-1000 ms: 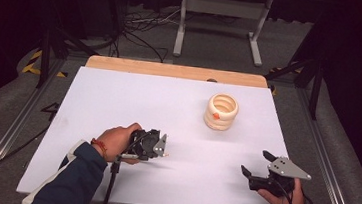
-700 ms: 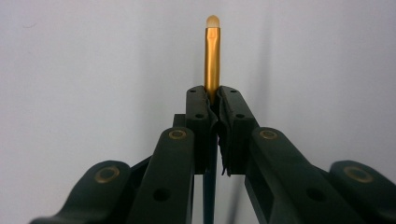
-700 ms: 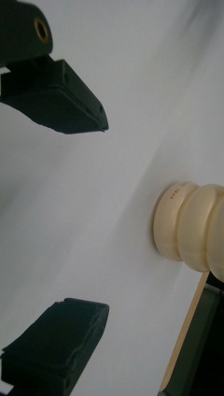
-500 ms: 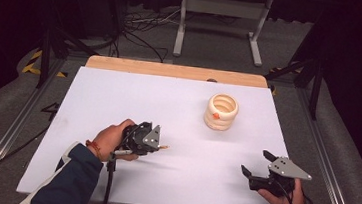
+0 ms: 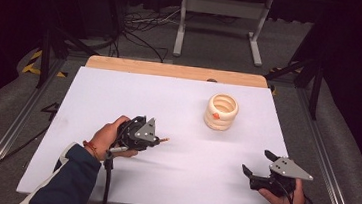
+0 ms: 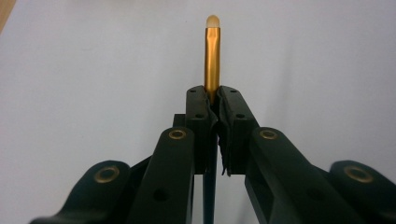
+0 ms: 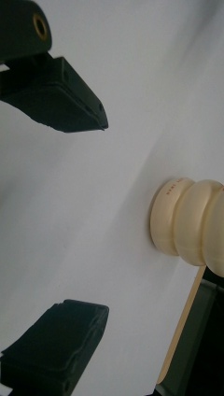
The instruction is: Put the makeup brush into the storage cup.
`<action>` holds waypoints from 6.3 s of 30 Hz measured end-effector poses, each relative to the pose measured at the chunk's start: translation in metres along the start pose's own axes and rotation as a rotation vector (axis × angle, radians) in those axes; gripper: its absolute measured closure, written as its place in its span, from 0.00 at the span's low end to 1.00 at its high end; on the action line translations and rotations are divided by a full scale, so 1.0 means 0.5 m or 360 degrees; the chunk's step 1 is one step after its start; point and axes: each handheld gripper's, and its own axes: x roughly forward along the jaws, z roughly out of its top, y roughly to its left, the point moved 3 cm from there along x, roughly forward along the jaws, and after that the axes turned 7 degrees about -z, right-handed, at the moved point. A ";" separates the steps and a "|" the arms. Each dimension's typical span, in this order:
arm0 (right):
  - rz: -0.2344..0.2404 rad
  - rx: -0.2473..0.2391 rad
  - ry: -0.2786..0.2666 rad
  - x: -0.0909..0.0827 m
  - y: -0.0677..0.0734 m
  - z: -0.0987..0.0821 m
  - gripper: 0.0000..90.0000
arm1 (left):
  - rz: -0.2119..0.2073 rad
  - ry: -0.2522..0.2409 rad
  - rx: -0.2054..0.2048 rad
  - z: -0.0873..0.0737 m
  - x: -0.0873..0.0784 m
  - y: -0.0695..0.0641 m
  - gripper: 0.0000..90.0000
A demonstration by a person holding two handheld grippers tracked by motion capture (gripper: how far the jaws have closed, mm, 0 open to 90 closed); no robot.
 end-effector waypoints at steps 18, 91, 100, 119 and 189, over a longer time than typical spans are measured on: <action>0.0004 -0.0004 -0.0004 0.000 0.000 0.000 0.11 | 0.0033 -0.0159 -0.0035 0.013 -0.016 0.017 0.93; -0.0015 -0.0008 -0.0038 -0.003 -0.006 0.006 0.08 | 0.0135 -0.1050 -0.0267 0.235 0.025 0.134 0.93; -0.0029 -0.0018 -0.0041 -0.008 -0.008 0.005 0.08 | 0.0145 -0.1118 -0.0261 0.274 0.024 0.155 0.93; -0.0016 -0.0017 -0.0040 -0.007 -0.007 0.004 0.08 | 0.0139 -0.1220 -0.0292 0.328 0.049 0.172 0.93; -0.0010 -0.0025 -0.0042 -0.011 -0.008 0.002 0.08 | 0.0135 -0.1145 -0.0403 0.330 0.178 0.203 0.91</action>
